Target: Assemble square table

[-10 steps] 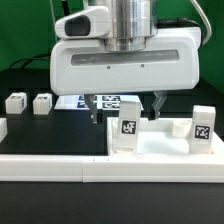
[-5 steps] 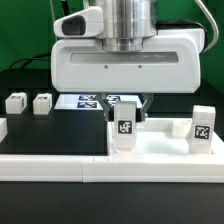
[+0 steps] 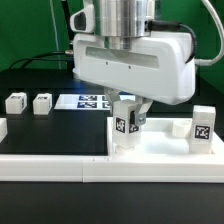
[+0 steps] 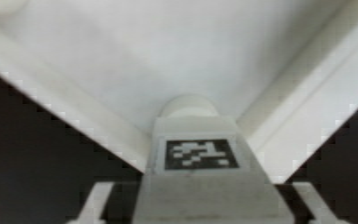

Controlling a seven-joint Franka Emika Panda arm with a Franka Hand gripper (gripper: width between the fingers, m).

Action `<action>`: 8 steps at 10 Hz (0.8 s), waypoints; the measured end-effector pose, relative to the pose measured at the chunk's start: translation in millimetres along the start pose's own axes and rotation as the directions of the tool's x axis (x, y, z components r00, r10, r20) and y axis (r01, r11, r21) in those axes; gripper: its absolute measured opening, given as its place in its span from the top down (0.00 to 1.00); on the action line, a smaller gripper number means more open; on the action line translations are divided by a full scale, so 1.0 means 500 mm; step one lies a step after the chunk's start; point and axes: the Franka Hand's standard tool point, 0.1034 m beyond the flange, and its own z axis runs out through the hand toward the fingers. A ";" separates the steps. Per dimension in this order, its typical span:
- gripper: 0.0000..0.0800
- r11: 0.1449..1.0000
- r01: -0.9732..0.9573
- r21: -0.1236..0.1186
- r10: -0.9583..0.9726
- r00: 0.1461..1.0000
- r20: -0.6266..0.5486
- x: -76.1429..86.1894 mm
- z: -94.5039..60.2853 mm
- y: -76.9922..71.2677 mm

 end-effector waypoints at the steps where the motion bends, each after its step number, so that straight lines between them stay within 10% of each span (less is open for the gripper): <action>1: 0.64 0.999 -0.034 0.001 0.034 0.999 0.003 0.000 0.000 0.000; 5: 0.57 0.995 -0.100 0.004 0.100 0.995 0.009 -0.001 0.000 -0.001; 6: 0.33 0.996 0.090 0.020 -0.090 0.996 -0.001 0.002 -0.001 -0.005; 8: 0.22 0.904 0.427 0.022 -0.427 0.904 -0.008 0.003 -0.002 -0.004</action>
Offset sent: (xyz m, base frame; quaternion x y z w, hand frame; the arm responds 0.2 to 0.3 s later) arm 0.0000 0.0000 0.0000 0.0000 0.0000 0.0000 1.0000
